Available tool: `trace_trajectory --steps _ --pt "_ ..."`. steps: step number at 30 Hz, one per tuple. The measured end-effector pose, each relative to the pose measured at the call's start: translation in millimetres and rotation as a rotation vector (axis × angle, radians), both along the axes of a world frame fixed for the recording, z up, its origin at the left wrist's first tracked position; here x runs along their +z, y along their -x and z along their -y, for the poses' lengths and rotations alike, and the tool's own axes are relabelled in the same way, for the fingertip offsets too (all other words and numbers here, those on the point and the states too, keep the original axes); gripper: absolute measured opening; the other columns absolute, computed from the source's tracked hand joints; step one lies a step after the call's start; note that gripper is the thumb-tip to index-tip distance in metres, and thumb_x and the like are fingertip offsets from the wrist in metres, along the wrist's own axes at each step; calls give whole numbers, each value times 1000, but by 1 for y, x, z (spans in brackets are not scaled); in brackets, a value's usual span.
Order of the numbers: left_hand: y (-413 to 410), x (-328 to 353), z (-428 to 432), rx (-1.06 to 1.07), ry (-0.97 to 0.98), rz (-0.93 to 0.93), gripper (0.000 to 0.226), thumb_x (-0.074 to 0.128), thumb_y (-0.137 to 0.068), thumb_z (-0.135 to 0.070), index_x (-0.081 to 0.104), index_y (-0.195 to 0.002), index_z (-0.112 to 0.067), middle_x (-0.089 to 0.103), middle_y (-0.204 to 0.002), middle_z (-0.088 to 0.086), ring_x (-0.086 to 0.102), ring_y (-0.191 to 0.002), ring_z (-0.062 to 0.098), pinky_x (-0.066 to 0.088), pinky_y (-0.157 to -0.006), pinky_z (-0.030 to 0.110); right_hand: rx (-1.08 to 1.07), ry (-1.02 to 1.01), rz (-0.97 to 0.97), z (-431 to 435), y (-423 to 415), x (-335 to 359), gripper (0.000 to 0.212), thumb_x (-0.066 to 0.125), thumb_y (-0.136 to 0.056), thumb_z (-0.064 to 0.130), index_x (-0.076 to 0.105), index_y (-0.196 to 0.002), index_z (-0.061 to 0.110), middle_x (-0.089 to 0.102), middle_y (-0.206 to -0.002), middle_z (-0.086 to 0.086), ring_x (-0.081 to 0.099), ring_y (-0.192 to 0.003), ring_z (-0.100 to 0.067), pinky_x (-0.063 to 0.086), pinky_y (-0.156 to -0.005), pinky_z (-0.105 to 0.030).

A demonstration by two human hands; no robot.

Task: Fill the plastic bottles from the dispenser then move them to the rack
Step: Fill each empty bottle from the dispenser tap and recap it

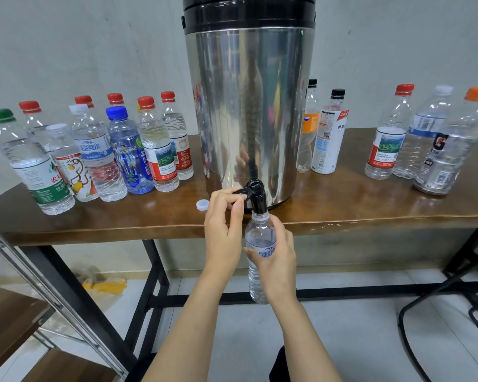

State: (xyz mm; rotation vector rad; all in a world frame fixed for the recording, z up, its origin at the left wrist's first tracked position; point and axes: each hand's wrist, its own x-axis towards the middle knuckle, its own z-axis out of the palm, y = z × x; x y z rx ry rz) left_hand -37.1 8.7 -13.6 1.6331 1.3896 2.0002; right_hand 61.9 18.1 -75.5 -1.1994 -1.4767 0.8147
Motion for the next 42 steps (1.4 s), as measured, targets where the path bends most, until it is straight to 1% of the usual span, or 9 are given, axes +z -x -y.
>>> trace_trajectory --steps 8,11,14,19,23,27,34,39,42 --pt "1 -1 -1 8 4 -4 17 49 -99 -16 65 -99 -11 60 -113 -7 55 -114 3 38 -94 11 3 4 3 0 -1 1 78 82 -79 14 40 -141 36 46 -123 13 42 -102 25 37 -73 2" --pt "0 -1 -1 8 5 -3 16 49 -99 -15 65 -99 -12 60 -113 -8 55 -114 3 38 -94 11 0 9 7 0 -1 1 79 82 -78 15 40 -142 36 46 -126 13 47 -102 10 38 -73 1" --pt "0 -1 0 3 2 2 15 49 -99 -15 64 -98 -16 59 -113 -10 55 -114 3 38 -95 12 5 13 3 0 -1 1 80 82 -78 15 39 -143 35 46 -127 12 46 -107 5 38 -73 1" --pt "0 0 0 0 0 3 15 49 -99 -14 63 -97 -17 59 -113 -10 55 -113 2 38 -94 11 9 14 -6 0 -1 1 80 82 -78 14 40 -143 35 47 -126 13 46 -105 8 36 -74 3" --pt "0 0 0 2 1 -2 15 49 -99 -14 63 -97 -17 59 -113 -9 55 -113 3 38 -94 11 11 16 -6 2 -1 2 79 81 -79 12 40 -142 34 46 -124 13 43 -102 23 35 -75 5" --pt "0 -1 -1 6 -4 -5 15 49 -99 -13 64 -97 -16 59 -113 -8 55 -113 4 38 -94 12 9 21 -4 2 -1 1 79 82 -78 14 41 -143 33 47 -127 12 46 -102 11 37 -76 3" --pt "1 -2 -2 11 -5 -15 15 49 -100 -11 65 -99 -14 60 -113 -5 55 -114 4 38 -95 12 9 17 -10 2 -1 0 79 82 -78 12 41 -143 32 48 -128 11 45 -108 6 34 -77 5" --pt "0 -1 -1 11 -13 -20 16 49 -100 -9 64 -99 -15 59 -112 -9 54 -112 0 38 -94 10 -1 20 -8 1 0 2 78 82 -79 14 41 -143 33 48 -128 12 45 -107 6 36 -76 4" --pt "0 0 0 13 -14 -18 16 50 -100 -8 64 -99 -13 59 -112 -9 54 -112 -1 37 -94 10 0 16 -5 2 0 3 78 82 -79 16 41 -142 36 47 -126 14 46 -102 15 37 -74 3"
